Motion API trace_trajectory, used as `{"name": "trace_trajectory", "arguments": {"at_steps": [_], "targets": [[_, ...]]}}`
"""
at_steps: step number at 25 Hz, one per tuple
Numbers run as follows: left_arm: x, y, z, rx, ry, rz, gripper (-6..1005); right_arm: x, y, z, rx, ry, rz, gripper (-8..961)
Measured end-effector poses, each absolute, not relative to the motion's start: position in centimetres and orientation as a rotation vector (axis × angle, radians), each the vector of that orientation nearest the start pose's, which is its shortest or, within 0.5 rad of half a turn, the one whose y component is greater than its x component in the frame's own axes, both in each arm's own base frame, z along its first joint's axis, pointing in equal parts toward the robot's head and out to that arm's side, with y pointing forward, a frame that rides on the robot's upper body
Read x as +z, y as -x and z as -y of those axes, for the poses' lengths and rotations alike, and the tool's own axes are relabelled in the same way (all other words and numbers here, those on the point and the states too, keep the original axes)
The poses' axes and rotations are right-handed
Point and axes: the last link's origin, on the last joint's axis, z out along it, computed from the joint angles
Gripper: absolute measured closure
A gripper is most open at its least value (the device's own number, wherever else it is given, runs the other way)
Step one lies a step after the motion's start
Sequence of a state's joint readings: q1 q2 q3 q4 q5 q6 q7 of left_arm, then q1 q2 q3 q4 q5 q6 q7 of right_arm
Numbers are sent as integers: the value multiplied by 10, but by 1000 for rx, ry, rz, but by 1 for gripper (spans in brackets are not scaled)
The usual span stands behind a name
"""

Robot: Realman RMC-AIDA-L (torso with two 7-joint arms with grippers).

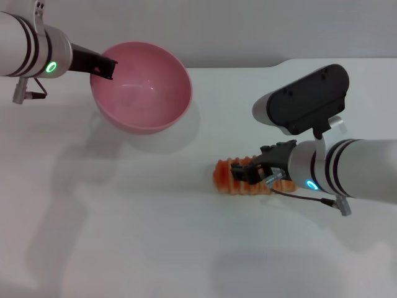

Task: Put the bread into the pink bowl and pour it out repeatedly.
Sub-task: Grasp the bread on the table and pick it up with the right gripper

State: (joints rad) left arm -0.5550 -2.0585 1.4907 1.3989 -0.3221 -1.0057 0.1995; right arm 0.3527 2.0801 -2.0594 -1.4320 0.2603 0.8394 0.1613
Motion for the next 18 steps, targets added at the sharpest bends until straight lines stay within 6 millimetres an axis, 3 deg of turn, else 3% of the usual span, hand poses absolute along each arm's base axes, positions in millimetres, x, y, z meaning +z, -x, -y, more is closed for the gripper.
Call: {"name": "trace_trajectory", "arguments": {"at_steps": [18], "targets": [[29,165,-417,79,2079,836,951,-109,-194,-331,-181,2267,-983,253]]}}
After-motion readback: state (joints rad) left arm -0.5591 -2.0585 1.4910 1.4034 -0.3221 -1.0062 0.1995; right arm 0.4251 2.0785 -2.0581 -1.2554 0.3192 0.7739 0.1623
